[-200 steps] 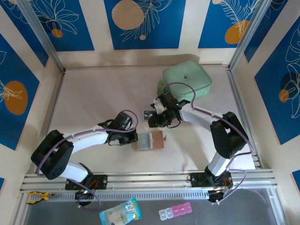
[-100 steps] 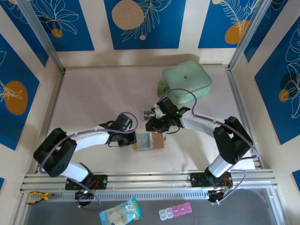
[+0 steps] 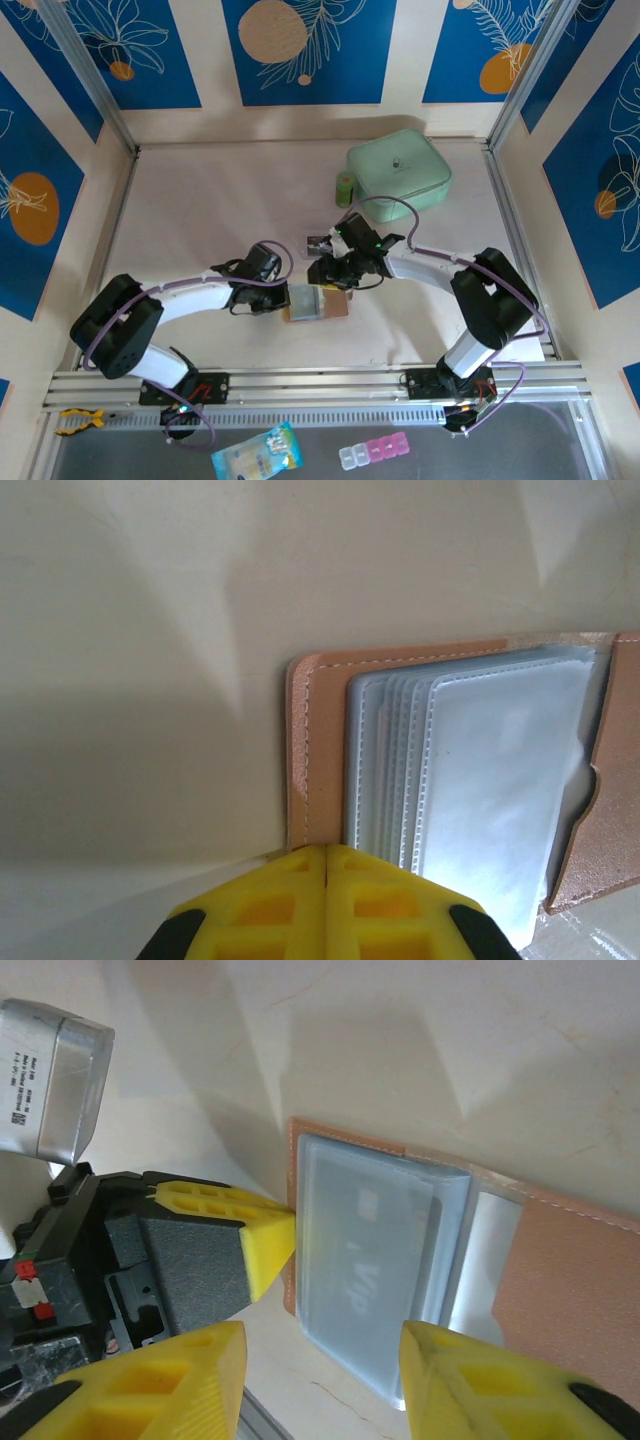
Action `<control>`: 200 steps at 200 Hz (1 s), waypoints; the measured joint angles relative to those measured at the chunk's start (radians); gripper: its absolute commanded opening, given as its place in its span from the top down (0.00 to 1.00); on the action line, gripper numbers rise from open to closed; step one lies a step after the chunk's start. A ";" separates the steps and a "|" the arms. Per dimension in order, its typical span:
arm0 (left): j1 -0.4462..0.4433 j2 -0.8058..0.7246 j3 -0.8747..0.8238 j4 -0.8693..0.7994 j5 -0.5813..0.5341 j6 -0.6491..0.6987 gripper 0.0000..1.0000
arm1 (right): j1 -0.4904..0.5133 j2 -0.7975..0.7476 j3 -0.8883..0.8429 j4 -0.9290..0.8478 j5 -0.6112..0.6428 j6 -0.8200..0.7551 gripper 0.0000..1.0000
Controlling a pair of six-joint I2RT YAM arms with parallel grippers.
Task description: Take the credit cards out of the card holder
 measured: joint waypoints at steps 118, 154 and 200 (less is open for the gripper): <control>0.000 -0.041 0.000 -0.026 -0.026 0.000 0.99 | 0.018 0.039 -0.016 0.080 -0.063 0.055 0.55; 0.000 -0.025 0.000 -0.026 -0.026 0.000 0.99 | 0.018 0.059 -0.016 0.078 -0.063 0.055 0.56; 0.000 -0.008 0.000 -0.019 -0.025 0.000 0.98 | 0.024 0.063 -0.016 0.082 -0.069 0.069 0.56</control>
